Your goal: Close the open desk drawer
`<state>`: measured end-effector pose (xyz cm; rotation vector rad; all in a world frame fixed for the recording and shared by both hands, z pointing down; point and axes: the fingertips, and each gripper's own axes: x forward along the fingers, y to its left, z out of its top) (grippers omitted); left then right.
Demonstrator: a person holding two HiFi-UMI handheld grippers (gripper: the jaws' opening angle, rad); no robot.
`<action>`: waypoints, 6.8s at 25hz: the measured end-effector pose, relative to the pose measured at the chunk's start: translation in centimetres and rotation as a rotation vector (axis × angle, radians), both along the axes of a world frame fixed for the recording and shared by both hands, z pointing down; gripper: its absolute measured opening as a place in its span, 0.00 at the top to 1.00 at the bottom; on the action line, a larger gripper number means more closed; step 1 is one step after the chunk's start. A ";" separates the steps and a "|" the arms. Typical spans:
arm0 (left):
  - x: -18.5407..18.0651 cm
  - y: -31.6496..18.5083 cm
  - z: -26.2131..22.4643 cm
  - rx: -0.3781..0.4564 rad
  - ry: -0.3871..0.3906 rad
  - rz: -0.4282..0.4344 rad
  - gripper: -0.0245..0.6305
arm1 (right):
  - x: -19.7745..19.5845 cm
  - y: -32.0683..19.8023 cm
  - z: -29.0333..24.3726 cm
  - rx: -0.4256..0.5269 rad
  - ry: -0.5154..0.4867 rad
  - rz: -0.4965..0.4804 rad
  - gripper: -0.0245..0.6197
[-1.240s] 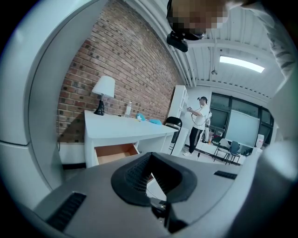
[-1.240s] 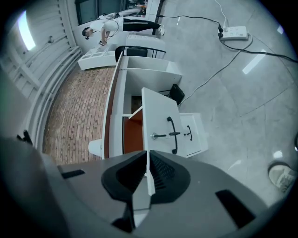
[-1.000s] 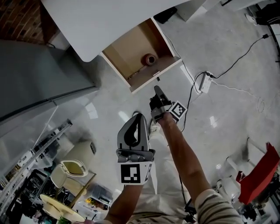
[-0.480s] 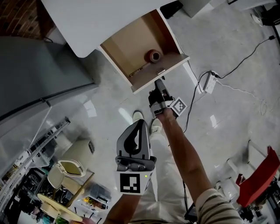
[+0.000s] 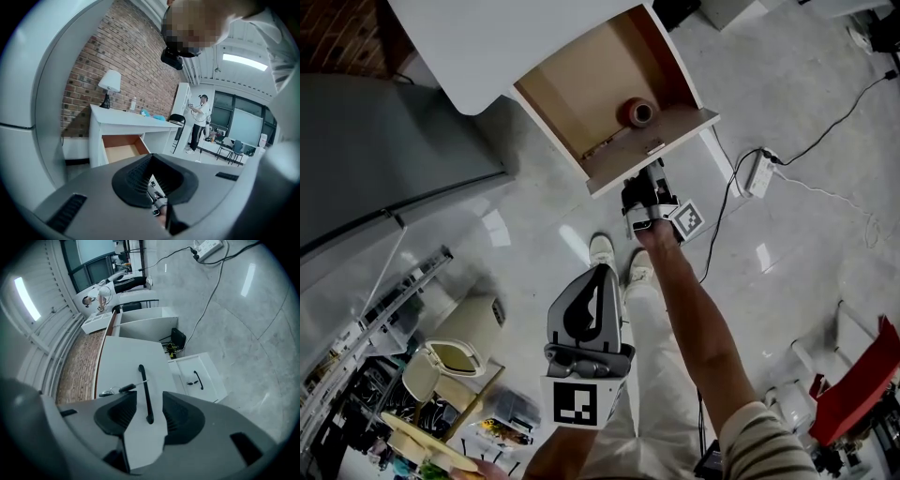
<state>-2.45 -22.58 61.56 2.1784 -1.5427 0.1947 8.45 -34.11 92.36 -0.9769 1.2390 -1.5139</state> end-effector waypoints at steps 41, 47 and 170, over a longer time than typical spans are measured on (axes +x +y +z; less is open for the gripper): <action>-2.1 -2.1 -3.1 0.069 -0.071 -0.065 0.95 | -1.0 -2.5 -7.8 0.103 0.046 -0.054 0.92; -1.9 -1.7 -4.1 0.076 -0.057 -0.066 0.95 | -1.3 -3.6 -10.7 0.170 0.043 -0.059 0.92; -5.3 -5.3 -23.6 0.297 -0.111 -0.088 0.95 | -12.3 -2.6 -48.3 0.406 0.226 -0.335 0.95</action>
